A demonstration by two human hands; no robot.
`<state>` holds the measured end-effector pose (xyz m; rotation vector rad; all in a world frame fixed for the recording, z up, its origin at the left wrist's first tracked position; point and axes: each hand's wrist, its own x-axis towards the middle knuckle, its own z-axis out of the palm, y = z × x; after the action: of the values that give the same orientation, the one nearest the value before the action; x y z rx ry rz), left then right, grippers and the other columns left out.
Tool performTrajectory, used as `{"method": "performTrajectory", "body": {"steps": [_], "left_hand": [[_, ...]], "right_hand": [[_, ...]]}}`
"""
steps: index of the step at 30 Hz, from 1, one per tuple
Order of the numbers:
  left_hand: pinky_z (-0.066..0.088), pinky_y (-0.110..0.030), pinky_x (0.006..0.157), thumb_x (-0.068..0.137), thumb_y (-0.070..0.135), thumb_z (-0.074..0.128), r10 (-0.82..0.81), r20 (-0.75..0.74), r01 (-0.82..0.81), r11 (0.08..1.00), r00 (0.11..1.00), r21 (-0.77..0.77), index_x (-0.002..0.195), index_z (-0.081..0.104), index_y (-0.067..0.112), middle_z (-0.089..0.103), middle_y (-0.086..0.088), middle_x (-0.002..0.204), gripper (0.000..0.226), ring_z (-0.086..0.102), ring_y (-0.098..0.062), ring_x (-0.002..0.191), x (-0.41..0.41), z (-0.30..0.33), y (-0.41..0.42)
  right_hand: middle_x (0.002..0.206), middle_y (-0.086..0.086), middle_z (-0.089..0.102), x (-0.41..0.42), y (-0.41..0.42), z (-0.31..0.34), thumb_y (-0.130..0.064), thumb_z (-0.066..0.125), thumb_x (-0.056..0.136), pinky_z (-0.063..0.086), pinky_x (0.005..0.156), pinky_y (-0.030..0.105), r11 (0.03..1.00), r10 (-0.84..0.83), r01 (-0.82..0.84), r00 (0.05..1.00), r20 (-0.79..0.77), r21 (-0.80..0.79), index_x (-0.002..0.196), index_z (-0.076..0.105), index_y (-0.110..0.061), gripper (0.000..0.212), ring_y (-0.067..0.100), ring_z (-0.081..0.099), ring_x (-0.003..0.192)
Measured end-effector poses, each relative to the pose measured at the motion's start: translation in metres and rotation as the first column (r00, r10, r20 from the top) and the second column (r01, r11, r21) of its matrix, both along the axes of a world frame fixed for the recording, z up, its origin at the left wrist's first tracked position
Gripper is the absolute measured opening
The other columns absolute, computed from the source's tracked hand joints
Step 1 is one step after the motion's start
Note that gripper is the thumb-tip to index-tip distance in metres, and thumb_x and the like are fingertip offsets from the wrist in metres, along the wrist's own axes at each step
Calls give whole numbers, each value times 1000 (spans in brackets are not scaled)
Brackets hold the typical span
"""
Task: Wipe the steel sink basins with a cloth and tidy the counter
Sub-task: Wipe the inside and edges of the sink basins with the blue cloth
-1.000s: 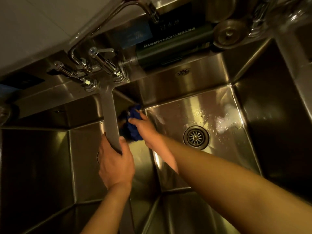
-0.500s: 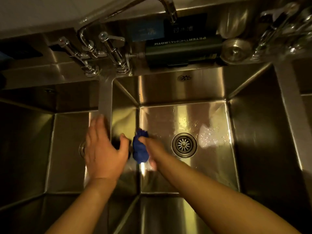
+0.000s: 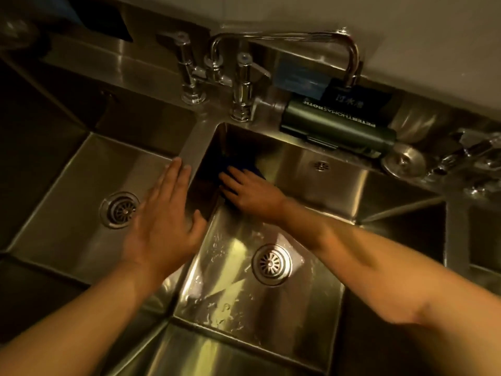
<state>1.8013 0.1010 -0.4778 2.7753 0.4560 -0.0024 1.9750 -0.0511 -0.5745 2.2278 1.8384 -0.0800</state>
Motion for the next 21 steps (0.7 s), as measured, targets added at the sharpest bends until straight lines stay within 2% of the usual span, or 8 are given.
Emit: {"method": "performTrajectory", "body": {"steps": [2, 4, 6, 9, 12, 14, 18, 21], "left_hand": [[22, -42, 125, 91, 41, 47, 3, 22, -3, 1000, 1000, 4, 164, 22, 11, 11, -4, 173, 83, 5, -11, 158, -1, -2, -1], [20, -39, 122, 90, 44, 45, 4, 28, -4, 1000, 1000, 11, 164, 22, 12, 11, -5, 173, 83, 8, -13, 157, -1, -3, -1], [19, -38, 120, 90, 46, 45, 15, 26, -15, 1000, 1000, 5, 164, 20, 15, 9, -3, 173, 84, 7, -13, 157, -1, -4, -1], [18, -38, 118, 92, 45, 44, 23, 33, -23, 1000, 999, 2, 165, 18, 17, 8, -1, 173, 82, 8, -13, 156, -2, -7, -1], [23, -39, 116, 92, 45, 41, 32, 39, -32, 999, 999, 8, 164, 18, 18, 10, -1, 173, 80, 15, -17, 156, -2, -8, 0], [30, -44, 118, 92, 46, 41, 38, 26, -38, 999, 999, -3, 164, 19, 19, 11, 0, 173, 80, 19, -20, 157, -1, -8, 0], [37, -49, 116, 90, 45, 41, 35, 5, -35, 999, 999, -13, 164, 21, 18, 13, -3, 173, 81, 26, -25, 155, -1, -6, 0], [39, -48, 114, 89, 46, 41, 38, 9, -37, 999, 999, -18, 163, 22, 18, 13, -2, 173, 81, 28, -26, 154, -2, -5, -1]], "right_hand": [[166, 19, 19, 17, 7, -19, -18, 23, 106, 9, 125, 57, 981, 134, -124, 989, 61, -146, 148, 47, -9, 48, 48, 7, 153], [167, 17, 19, 33, 15, -32, -20, 31, 107, 3, 125, 58, 956, 181, -148, 977, 111, -255, 144, 52, -10, 44, 47, 1, 154], [168, 15, 16, 40, 19, -40, -20, 43, 105, 5, 125, 58, 927, 153, -97, 980, 127, -362, 145, 52, -11, 42, 43, -3, 155], [166, 13, 26, 38, 4, -49, -21, 52, 101, 2, 125, 57, 878, 221, -97, 951, 216, -469, 144, 54, -11, 44, 38, -1, 156], [166, 9, 27, 38, -39, -55, -25, 39, 106, 6, 125, 54, 846, 282, -88, 911, 301, -526, 150, 46, -13, 46, 36, 5, 156], [167, 14, 20, 39, -78, -58, -26, 34, 107, 8, 125, 54, 777, 349, -65, 873, 342, -626, 150, 45, -12, 47, 39, 6, 155], [168, 22, 8, 44, -158, -57, -22, 27, 109, 3, 125, 54, 637, 363, -3, 883, 297, -771, 157, 26, 0, 53, 42, -1, 154], [168, 22, 7, 51, -194, -46, -24, 24, 109, 3, 125, 54, 563, 383, -5, 888, 256, -826, 158, 22, 0, 54, 41, -3, 155]]}}
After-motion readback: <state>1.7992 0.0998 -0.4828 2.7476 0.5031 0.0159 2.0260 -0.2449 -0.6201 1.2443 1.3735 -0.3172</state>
